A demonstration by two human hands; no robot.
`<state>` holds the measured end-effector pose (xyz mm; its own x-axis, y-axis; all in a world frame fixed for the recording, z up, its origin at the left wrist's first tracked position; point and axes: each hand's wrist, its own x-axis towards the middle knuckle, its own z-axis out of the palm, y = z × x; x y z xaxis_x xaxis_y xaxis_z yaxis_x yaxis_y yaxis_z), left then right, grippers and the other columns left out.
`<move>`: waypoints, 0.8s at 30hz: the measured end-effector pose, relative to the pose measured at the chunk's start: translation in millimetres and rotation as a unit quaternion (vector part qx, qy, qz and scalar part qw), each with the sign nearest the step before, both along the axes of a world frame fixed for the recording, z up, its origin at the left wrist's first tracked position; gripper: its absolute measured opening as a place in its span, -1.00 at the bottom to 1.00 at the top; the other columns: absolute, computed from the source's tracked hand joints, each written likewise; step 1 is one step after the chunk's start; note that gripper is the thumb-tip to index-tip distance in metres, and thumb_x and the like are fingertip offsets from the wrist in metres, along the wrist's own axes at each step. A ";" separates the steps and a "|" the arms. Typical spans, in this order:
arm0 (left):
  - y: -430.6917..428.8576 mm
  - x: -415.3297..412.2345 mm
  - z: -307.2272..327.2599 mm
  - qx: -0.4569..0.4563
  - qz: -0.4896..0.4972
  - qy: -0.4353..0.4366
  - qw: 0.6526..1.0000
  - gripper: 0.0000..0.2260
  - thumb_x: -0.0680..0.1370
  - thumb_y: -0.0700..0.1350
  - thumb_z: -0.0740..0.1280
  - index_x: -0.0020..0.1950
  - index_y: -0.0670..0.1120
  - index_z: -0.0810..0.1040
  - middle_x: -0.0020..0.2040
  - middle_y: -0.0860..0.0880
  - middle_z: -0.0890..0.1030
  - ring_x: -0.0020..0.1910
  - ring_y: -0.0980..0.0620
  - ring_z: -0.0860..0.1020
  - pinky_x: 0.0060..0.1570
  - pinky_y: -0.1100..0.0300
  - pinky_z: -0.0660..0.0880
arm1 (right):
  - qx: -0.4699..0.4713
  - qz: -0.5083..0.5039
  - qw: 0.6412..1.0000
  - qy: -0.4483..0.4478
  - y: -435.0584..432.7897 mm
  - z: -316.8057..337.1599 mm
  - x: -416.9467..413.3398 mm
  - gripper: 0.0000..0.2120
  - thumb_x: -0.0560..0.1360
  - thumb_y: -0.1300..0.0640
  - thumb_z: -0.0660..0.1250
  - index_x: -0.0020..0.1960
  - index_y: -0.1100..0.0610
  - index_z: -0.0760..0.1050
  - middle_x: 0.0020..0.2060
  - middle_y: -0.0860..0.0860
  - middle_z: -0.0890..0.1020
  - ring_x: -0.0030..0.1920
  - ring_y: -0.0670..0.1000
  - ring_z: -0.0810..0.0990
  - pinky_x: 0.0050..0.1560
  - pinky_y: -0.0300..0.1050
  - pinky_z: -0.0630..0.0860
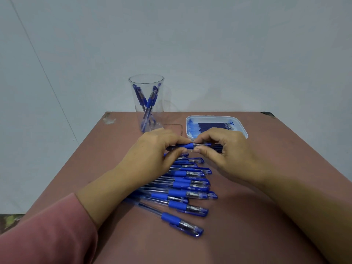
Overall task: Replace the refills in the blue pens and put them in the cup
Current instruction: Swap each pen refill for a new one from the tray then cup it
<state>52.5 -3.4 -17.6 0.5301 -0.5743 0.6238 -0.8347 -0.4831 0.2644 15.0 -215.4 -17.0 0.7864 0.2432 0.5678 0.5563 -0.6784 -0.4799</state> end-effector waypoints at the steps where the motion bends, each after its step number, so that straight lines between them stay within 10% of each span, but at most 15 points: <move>1: 0.0 -1.9 1.3 0.011 0.012 0.001 1.000 -0.77 0.55 0.00 0.36 0.20 0.05 0.62 -0.15 0.22 0.56 -0.18 0.19 0.49 -0.14 0.26 0.47 | -0.001 -0.002 1.000 0.015 -0.6 0.5 1.0 -0.91 0.48 0.03 0.42 -0.04 -0.10 0.56 -0.19 -0.22 0.62 -0.11 -0.16 0.60 -0.12 -0.31 0.50; 11: 22.2 -36.9 -4.7 0.203 0.198 0.121 0.951 -0.14 0.42 0.43 -0.26 0.60 -0.04 -0.16 0.60 0.01 -0.01 0.57 0.05 -0.01 0.52 0.10 -0.02 | 0.238 -0.012 0.959 0.156 -23.6 23.6 12.3 -0.93 0.48 0.23 0.39 -0.11 0.08 0.55 -0.30 -0.06 0.65 -0.26 -0.12 0.60 -0.05 -0.20 0.56; 24: 15.5 -39.8 -20.1 0.224 0.165 0.151 0.949 -0.24 0.50 0.43 -0.15 0.57 0.01 0.14 0.53 0.06 0.24 0.48 0.10 0.20 0.49 0.14 0.10 | 0.417 -0.042 0.906 -0.054 37.8 90.6 63.6 -0.86 0.53 0.20 0.34 -0.03 0.05 0.39 -0.28 0.06 0.58 -0.29 -0.03 0.52 -0.12 -0.06 0.53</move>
<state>12.8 12.1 -37.7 0.8430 -0.5172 0.1480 -0.5370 -0.8254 0.1741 78.6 -177.6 73.5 0.7108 -0.3648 0.6014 0.5942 -0.1462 -0.7910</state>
